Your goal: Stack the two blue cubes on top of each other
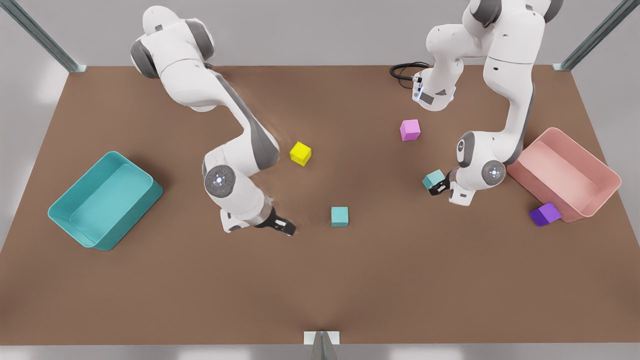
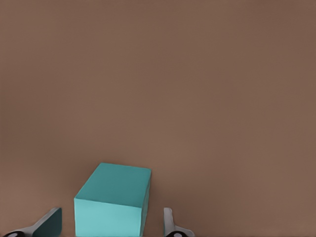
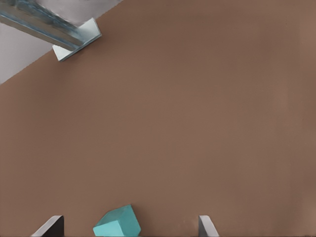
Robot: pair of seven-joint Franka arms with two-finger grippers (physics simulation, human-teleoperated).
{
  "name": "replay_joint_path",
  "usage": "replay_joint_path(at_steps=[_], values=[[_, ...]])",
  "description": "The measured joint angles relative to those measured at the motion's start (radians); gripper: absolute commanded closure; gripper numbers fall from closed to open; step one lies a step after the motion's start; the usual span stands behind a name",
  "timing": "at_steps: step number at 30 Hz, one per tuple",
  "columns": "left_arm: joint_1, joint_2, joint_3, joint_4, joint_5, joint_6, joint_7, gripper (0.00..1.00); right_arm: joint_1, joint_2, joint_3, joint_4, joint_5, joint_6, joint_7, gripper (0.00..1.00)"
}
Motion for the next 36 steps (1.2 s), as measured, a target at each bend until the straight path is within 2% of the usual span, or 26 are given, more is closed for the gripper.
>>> replay_joint_path(at_steps=[2, 5, 8, 12, 14, 17, 18, 19, 20, 25, 28, 30, 32, 36], values=[[0.000, 0.000, 0.000, -0.009, 0.000, 0.009, -0.013, 0.00, -0.138, -0.003, -0.002, -0.019, -0.085, -0.138, -0.062, 0.00], [0.001, 0.000, 0.000, -0.022, 0.000, 0.016, -0.018, 0.00, -0.236, -0.041, -0.002, -0.018, -0.201, -0.286, -0.182, 0.00], [0.002, -0.004, -0.001, -0.042, 0.001, 0.020, -0.013, 0.00, -0.246, -0.229, 0.000, -0.031, -0.268, -0.380, -0.302, 0.00], [-0.001, 0.005, -0.003, -0.047, -0.016, 0.026, -0.003, 0.00, -0.248, -0.472, 0.003, -0.156, -0.301, -0.441, -0.438, 0.00], [-0.004, 0.026, -0.003, -0.047, -0.021, 0.035, 0.002, 0.00, -0.250, -0.510, 0.005, -0.215, -0.310, -0.445, -0.500, 0.00], [-0.011, 0.050, -0.003, -0.047, -0.025, 0.050, 0.008, 0.00, -0.239, -0.491, 0.006, -0.231, -0.326, -0.457, -0.580, 0.00], [-0.013, 0.055, -0.003, -0.047, -0.026, 0.055, 0.010, 0.06, -0.237, -0.489, 0.006, -0.232, -0.329, -0.462, -0.604, 0.00], [-0.015, 0.057, -0.003, -0.047, -0.026, 0.060, 0.011, 0.23, -0.236, -0.489, 0.006, -0.234, -0.332, -0.468, -0.626, 0.00], [-0.015, 0.062, -0.003, -0.047, -0.026, 0.064, 0.012, 0.32, -0.237, -0.489, 0.006, -0.234, -0.333, -0.473, -0.647, 0.00], [-0.017, 0.037, -0.009, -0.022, -0.021, 0.074, 0.022, 0.32, -0.232, -0.484, 0.006, -0.237, -0.338, -0.496, -0.736, 0.00], [-0.014, -0.014, -0.070, 0.131, -0.010, -0.009, 0.032, 0.32, -0.226, -0.481, 0.006, -0.237, -0.338, -0.503, -0.778, 0.00], [-0.005, -0.021, -0.201, 0.206, 0.041, -0.074, 0.021, 0.32, -0.226, -0.480, 0.006, -0.237, -0.339, -0.506, -0.803, 0.00], [-0.039, 0.002, -0.319, 0.281, 0.079, -0.120, -0.009, 0.32, -0.227, -0.480, 0.006, -0.237, -0.339, -0.508, -0.825, 0.00], [-0.182, 0.149, -0.365, 0.468, 0.140, -0.176, -0.093, 0.32, -0.227, -0.481, 0.006, -0.238, -0.338, -0.511, -0.862, 0.00]])
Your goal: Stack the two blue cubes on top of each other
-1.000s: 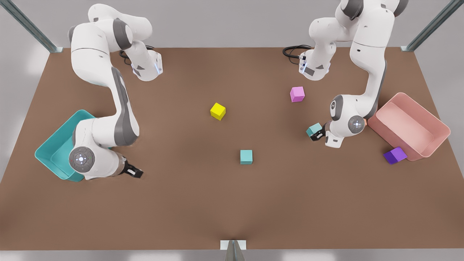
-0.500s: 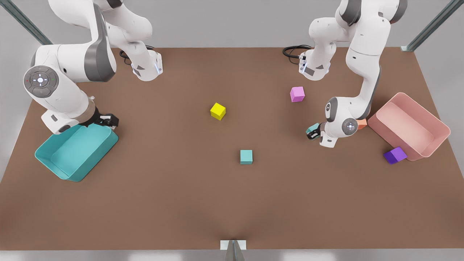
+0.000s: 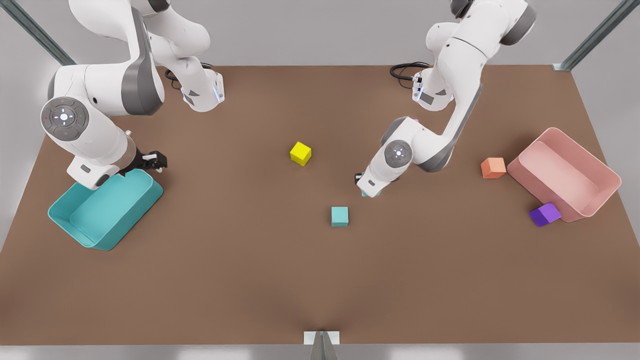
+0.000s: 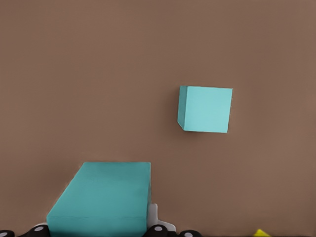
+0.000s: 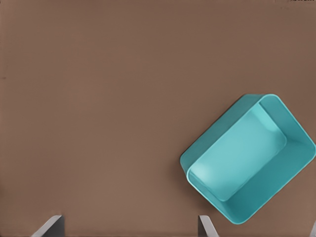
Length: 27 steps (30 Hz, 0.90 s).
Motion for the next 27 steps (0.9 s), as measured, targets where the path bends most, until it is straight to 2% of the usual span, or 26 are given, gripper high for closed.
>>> replay_joint_path(at_steps=[3, 5, 14, 26, 27], values=[[-0.047, 0.164, -0.002, 0.216, 0.057, -0.024, -0.068, 0.32, 0.000, 0.000, 0.000, 0.000, 0.000, -0.001, -0.023, 0.00], [-0.061, 0.229, 0.000, 0.298, 0.097, -0.035, -0.112, 0.32, 0.000, 0.000, 0.000, 0.000, 0.000, -0.002, -0.036, 0.00], [-0.078, 0.342, 0.001, 0.390, 0.177, -0.052, -0.258, 0.32, 0.000, 0.001, 0.000, 0.000, 0.003, -0.004, -0.081, 0.00], [-0.116, 0.365, -0.005, 0.399, 0.149, -0.057, -0.370, 0.31, 0.000, 0.003, 0.000, -0.002, 0.003, -0.005, -0.113, 0.00], [-0.116, 0.367, -0.004, 0.399, 0.149, -0.057, -0.376, 0.13, 0.000, 0.003, 0.000, -0.002, 0.003, -0.005, -0.115, 0.00]])
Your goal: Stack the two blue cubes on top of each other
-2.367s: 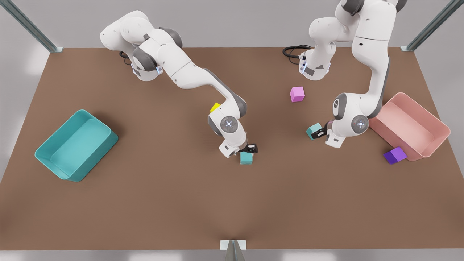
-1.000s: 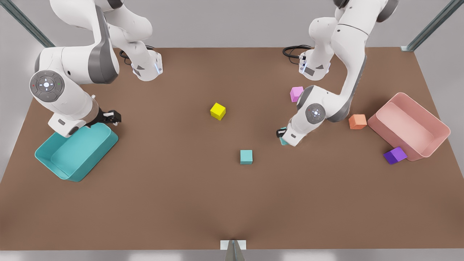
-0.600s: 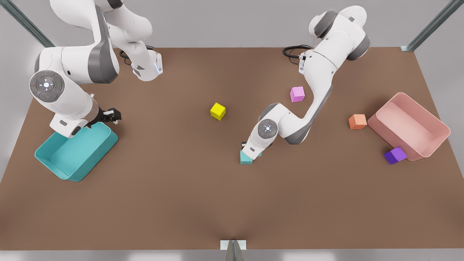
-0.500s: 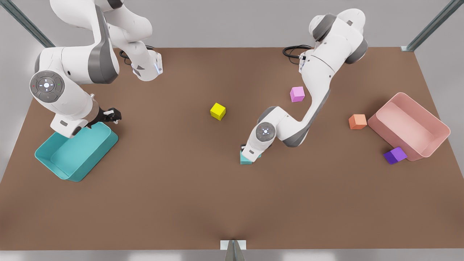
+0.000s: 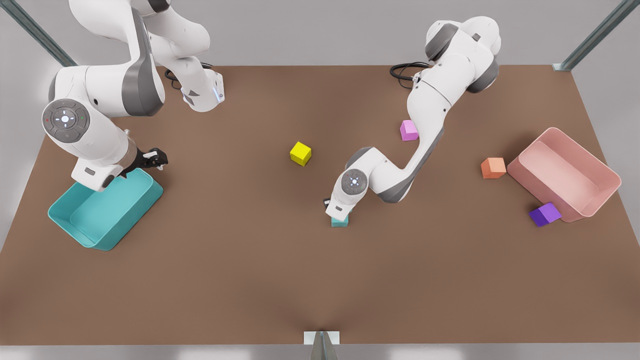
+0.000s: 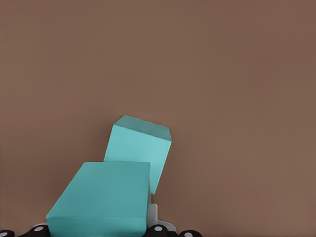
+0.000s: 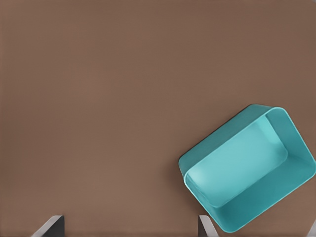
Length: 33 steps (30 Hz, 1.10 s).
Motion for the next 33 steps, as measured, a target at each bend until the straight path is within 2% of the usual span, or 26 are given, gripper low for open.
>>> replay_joint_path(at_steps=[1, 2, 28, 33], values=[[0.000, 0.003, 0.000, 0.000, 0.000, 0.000, -0.005, 0.02, 0.000, 0.001, 0.000, 0.000, 0.000, 0.000, -0.002, 0.00], [0.001, 0.006, 0.001, 0.000, 0.000, 0.001, -0.010, 0.00, 0.000, 0.001, 0.000, 0.000, 0.000, 0.000, -0.003, 0.00], [0.082, -0.008, -0.002, 0.007, 0.001, -0.011, -0.079, 0.00, -0.005, 0.002, -0.002, 0.008, 0.007, 0.001, -0.026, 0.00], [0.088, 0.021, 0.000, 0.072, 0.000, -0.013, -0.083, 0.00, -0.005, 0.002, -0.002, 0.008, 0.008, 0.001, -0.027, 0.00]])
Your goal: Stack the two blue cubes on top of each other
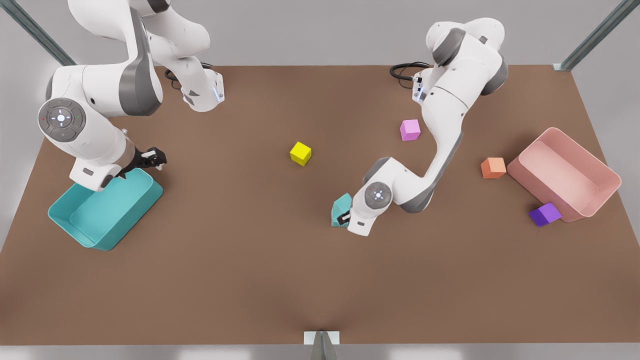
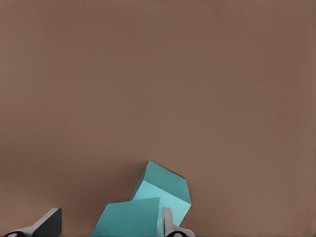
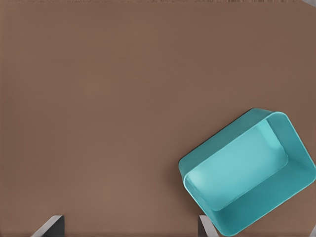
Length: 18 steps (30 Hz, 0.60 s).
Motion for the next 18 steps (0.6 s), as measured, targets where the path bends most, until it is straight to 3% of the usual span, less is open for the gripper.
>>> replay_joint_path(at_steps=[5, 10, 11, 12, 14, 18], values=[[0.052, 0.027, 0.024, 0.159, 0.005, -0.028, 0.002, 0.00, -0.003, 0.000, 0.000, 0.000, 0.000, 0.000, -0.002, 0.00], [0.311, -0.167, 0.020, 0.199, 0.029, -0.322, 0.143, 0.00, 0.001, 0.000, 0.000, 0.002, -0.001, 0.000, -0.002, 0.00], [0.356, -0.225, 0.017, 0.148, 0.028, -0.375, 0.185, 0.00, 0.002, 0.000, 0.000, 0.003, -0.001, 0.000, -0.003, 0.00], [0.370, -0.373, 0.069, -0.010, 0.004, -0.401, 0.232, 0.00, 0.002, 0.000, 0.000, 0.003, -0.001, 0.000, -0.003, 0.00], [0.271, -0.583, 0.247, -0.185, -0.079, -0.450, 0.319, 0.00, 0.001, 0.000, 0.000, 0.003, -0.001, 0.000, -0.003, 0.00], [0.205, -0.665, 0.319, -0.205, -0.164, -0.550, 0.468, 0.00, -0.002, 0.000, 0.000, 0.002, 0.000, 0.000, -0.004, 0.00]])
